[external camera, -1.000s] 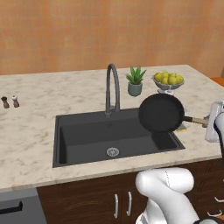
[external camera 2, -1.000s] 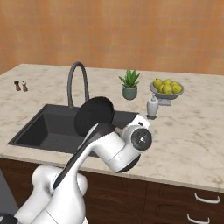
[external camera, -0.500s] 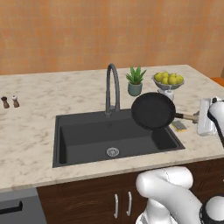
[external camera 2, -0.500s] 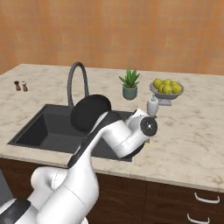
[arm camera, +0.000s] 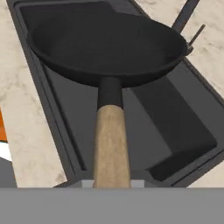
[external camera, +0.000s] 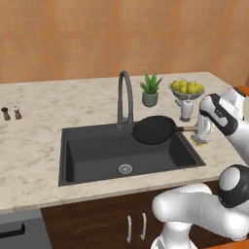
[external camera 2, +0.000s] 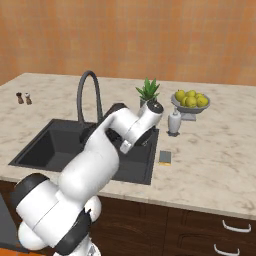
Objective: Pick the pan and sponge and place them into the sink. Then turn on the water.
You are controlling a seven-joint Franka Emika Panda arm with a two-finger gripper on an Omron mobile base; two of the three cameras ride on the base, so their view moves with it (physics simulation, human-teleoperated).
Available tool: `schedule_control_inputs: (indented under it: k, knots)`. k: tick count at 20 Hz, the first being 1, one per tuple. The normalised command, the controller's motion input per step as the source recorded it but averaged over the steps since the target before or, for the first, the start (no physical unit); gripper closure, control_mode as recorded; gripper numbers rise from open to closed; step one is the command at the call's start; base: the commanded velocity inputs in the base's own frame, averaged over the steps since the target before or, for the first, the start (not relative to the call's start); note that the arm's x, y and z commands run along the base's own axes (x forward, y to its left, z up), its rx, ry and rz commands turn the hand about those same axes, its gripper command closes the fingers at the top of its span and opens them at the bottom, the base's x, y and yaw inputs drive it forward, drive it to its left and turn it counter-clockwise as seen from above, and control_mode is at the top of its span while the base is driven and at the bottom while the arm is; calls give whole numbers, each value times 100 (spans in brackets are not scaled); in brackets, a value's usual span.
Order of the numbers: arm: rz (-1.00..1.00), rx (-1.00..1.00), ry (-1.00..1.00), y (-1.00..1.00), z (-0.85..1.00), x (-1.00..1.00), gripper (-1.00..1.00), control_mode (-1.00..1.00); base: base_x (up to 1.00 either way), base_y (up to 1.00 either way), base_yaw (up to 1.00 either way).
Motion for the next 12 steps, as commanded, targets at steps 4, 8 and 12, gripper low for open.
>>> schedule_control_inputs:
  k: [4, 8, 12]
  knots:
    - [10, 0, 46, 59, -44, 93, 100, -100, 0, 0, 0]
    - [8, 0, 34, 24, -62, 71, 100, -100, 0, 0, 0]
    - [9, 0, 18, 0, -74, 42, 100, -100, 0, 0, 0]
